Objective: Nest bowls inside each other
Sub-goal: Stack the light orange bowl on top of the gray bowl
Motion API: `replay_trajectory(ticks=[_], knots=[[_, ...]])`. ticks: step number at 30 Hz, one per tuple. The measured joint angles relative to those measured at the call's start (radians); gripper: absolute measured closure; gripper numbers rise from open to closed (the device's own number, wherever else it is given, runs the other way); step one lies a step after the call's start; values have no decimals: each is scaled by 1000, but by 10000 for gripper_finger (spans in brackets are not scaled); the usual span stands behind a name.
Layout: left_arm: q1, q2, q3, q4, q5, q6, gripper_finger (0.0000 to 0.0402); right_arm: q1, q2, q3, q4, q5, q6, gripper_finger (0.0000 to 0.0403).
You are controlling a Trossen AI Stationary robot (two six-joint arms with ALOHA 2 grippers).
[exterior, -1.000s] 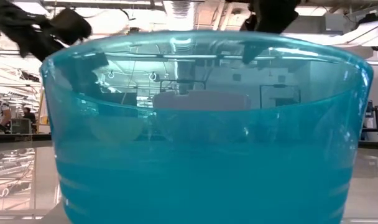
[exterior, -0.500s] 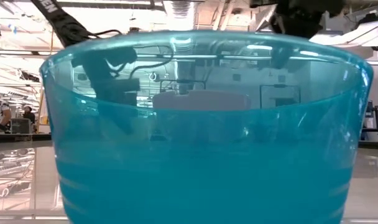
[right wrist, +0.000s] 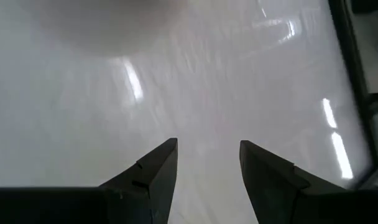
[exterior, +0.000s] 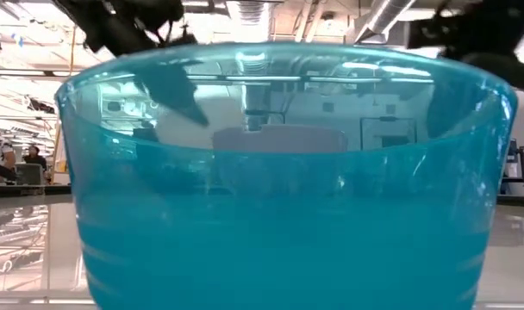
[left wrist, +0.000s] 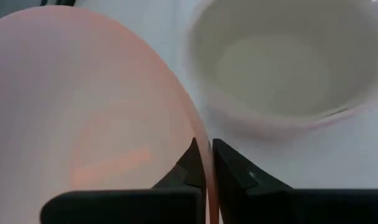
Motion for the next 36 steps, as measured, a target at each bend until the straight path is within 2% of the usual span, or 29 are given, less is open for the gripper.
replay_trajectory(ticks=[3,8,12,16,22,25,31,36], knots=[[-84,-43,0,30,6,-15,401,23,-105,-137,143,31,46,198],[-234,-43,0,139,10,-14,401,44,-299,-342,372,99,65,198],[-329,7,59,155,-44,7,401,43,-433,-463,510,123,49,198],[-394,117,185,94,-128,79,401,43,-534,-550,611,153,15,198],[-407,355,434,-188,-215,150,401,44,-629,-633,752,167,-61,198],[-393,443,517,-301,-261,163,401,53,-654,-644,772,167,-79,198],[-368,551,584,-343,-187,187,401,82,-661,-644,774,168,-85,198],[-367,563,601,-346,-122,190,401,100,-661,-644,774,168,-84,198]])
